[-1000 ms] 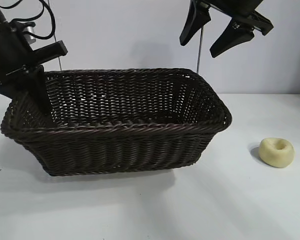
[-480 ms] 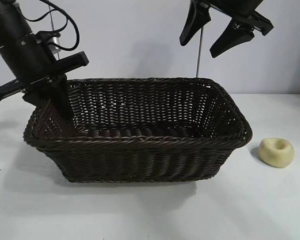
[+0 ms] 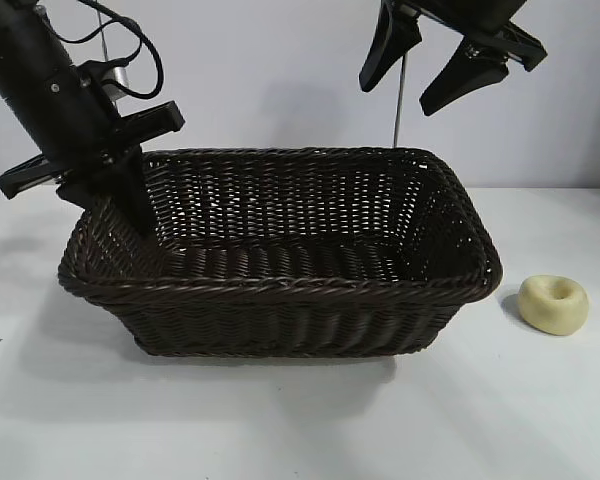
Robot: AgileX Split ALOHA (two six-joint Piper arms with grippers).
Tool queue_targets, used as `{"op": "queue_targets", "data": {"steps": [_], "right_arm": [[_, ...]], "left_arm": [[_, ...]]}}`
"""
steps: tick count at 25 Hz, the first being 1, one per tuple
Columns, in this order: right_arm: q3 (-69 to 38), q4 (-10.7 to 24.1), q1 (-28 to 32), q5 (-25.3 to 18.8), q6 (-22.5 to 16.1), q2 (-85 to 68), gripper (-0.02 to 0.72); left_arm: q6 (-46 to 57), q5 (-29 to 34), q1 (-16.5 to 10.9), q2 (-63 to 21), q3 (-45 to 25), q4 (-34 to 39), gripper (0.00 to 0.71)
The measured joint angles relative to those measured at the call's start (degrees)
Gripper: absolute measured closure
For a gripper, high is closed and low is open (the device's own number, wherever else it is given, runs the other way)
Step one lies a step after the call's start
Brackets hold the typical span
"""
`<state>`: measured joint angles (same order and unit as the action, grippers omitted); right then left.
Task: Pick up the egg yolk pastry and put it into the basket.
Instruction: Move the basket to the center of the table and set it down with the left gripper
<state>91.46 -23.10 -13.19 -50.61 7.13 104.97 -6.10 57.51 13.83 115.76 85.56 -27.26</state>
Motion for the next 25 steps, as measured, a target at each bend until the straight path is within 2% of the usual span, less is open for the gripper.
{"op": "queue_targets", "data": {"steps": [8,20,23,25], "right_arm": [[0.00,0.00,0.00,0.00,-0.23,0.00,0.209],[0.00,0.00,0.00,0.00,-0.24,0.00,0.209],[0.00,0.00,0.00,0.00,-0.24,0.00,0.209],[0.00,0.00,0.00,0.00,-0.41,0.00,0.209]], "left_arm": [[-0.96,-0.55,0.00,4.63,1.39,-0.12,0.607],[-2.59,-0.77,0.00,7.02,2.25,-0.63,0.606],[-2.63,-0.77,0.00,7.09,2.57,-1.32,0.522],[-2.63,-0.60,0.00,7.24,3.45,-1.59,0.387]]}}
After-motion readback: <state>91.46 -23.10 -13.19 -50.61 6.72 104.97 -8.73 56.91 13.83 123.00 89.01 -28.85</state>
